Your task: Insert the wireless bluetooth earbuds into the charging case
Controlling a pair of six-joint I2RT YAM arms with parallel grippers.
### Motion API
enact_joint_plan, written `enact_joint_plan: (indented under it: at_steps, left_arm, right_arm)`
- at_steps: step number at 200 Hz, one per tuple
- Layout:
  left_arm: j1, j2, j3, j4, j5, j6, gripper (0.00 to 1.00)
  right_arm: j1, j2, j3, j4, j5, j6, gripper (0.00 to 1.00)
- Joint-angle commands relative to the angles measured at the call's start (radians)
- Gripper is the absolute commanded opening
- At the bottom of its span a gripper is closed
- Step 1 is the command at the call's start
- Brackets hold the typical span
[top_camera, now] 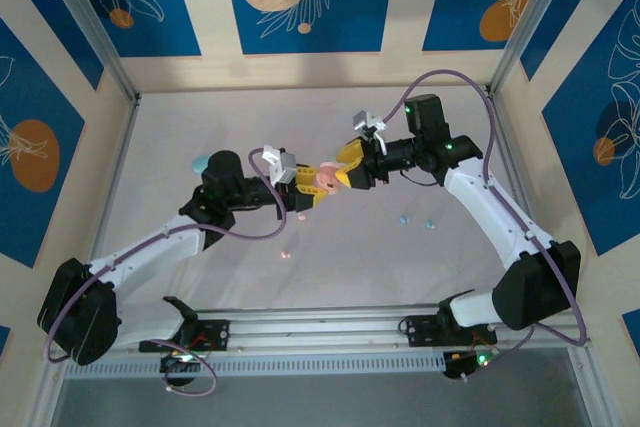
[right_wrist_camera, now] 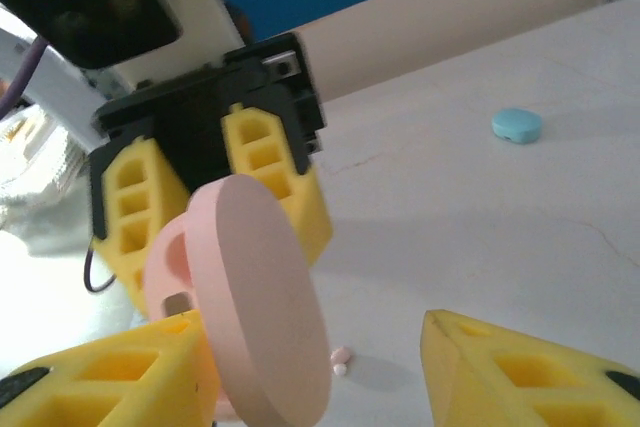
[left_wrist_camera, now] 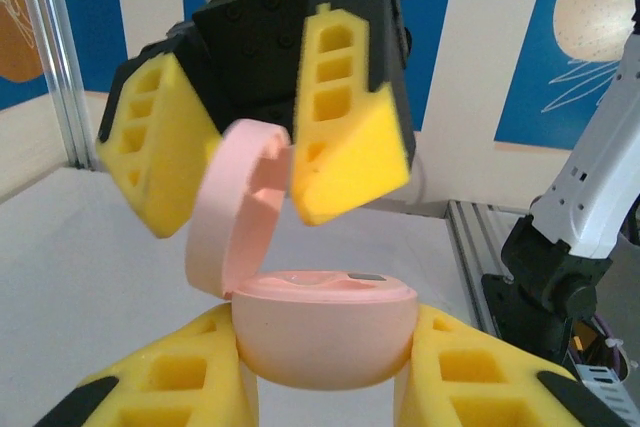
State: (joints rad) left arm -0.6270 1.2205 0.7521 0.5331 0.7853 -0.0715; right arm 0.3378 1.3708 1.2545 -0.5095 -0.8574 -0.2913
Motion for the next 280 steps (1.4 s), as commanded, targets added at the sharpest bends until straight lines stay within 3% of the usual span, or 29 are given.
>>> enact_joint_plan:
  at_steps: [1, 41, 66, 105, 142, 170, 280]
  left_arm:
    - [-0.010, 0.000, -0.023, 0.143, 0.004, -0.049, 0.23]
    - [-0.010, 0.009, -0.061, 0.288, -0.094, -0.079, 0.23]
    - [-0.010, 0.022, -0.076, 0.379, -0.159, -0.092, 0.23]
    - [-0.010, 0.041, -0.084, 0.476, -0.228, -0.099, 0.23]
    - [-0.011, 0.057, -0.075, 0.519, -0.256, -0.100, 0.24]
    - [-0.010, 0.067, -0.061, 0.520, -0.250, -0.103, 0.24]
    - [-0.012, 0.072, -0.048, 0.486, -0.256, -0.090, 0.33]
  right_arm:
    - [-0.013, 0.009, 0.037, 0.058, 0.067, 0.242, 0.56]
    - [-0.033, 0.050, 0.125, 0.015, 0.092, 0.578, 0.60]
    - [-0.056, 0.075, 0.155, -0.013, -0.032, 0.728, 0.62]
    - [-0.063, 0.078, 0.149, 0.013, -0.111, 0.937, 0.62]
    - [-0.038, 0.119, 0.152, 0.013, -0.183, 1.028, 0.60]
    - [0.010, 0.129, 0.126, 0.110, -0.203, 1.107, 0.58]
    - [0.048, 0.146, 0.112, 0.190, -0.227, 1.179, 0.19]
